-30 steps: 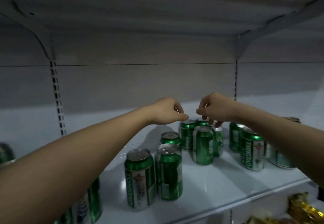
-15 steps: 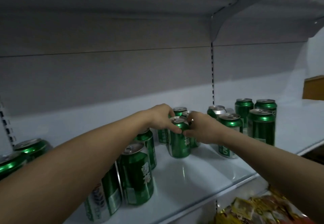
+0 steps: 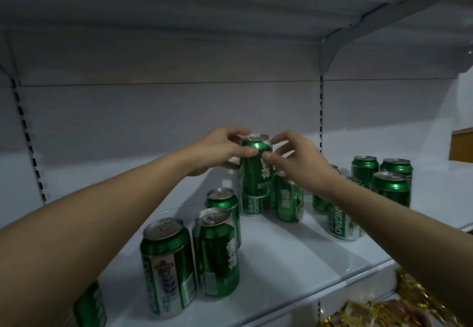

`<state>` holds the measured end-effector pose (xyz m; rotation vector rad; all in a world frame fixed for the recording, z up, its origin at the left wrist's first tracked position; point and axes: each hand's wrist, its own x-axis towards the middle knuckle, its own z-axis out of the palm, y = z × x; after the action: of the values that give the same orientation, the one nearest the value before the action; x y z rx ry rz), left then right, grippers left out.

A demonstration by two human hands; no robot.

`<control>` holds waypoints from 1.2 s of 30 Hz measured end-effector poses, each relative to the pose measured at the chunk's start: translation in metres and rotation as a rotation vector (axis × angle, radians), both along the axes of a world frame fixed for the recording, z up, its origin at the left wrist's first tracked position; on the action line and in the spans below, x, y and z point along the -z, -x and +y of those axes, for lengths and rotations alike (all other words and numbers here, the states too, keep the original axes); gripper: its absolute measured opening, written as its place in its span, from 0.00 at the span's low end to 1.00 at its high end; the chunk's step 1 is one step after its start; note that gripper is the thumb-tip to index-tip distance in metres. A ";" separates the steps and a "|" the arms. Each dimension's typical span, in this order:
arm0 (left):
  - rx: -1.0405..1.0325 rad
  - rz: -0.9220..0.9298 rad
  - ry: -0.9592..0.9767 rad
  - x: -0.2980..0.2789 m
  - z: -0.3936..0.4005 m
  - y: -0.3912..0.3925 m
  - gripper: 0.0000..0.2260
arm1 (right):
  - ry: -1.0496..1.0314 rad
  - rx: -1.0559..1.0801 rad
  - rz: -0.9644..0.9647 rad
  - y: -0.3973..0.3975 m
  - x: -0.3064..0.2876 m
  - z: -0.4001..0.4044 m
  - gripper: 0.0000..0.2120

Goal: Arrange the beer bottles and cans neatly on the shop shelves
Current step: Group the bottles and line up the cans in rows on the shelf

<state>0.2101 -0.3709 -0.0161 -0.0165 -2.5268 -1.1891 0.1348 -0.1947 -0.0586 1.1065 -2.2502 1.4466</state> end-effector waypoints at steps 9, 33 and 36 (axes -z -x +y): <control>-0.027 0.162 -0.179 -0.034 -0.059 -0.095 0.21 | -0.002 -0.317 -0.166 -0.055 -0.061 -0.049 0.19; -0.675 0.106 0.117 -0.016 -0.268 -0.340 0.25 | -0.145 -0.706 -0.108 -0.270 -0.051 -0.342 0.17; -0.739 -0.030 0.252 0.001 -0.292 -0.336 0.27 | -0.273 -0.663 -0.123 -0.273 -0.037 -0.368 0.20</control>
<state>0.5464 -0.6626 -0.0170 0.7974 -2.3388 -0.5733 0.4081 -0.5624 -0.0211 2.0472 -2.3264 1.4661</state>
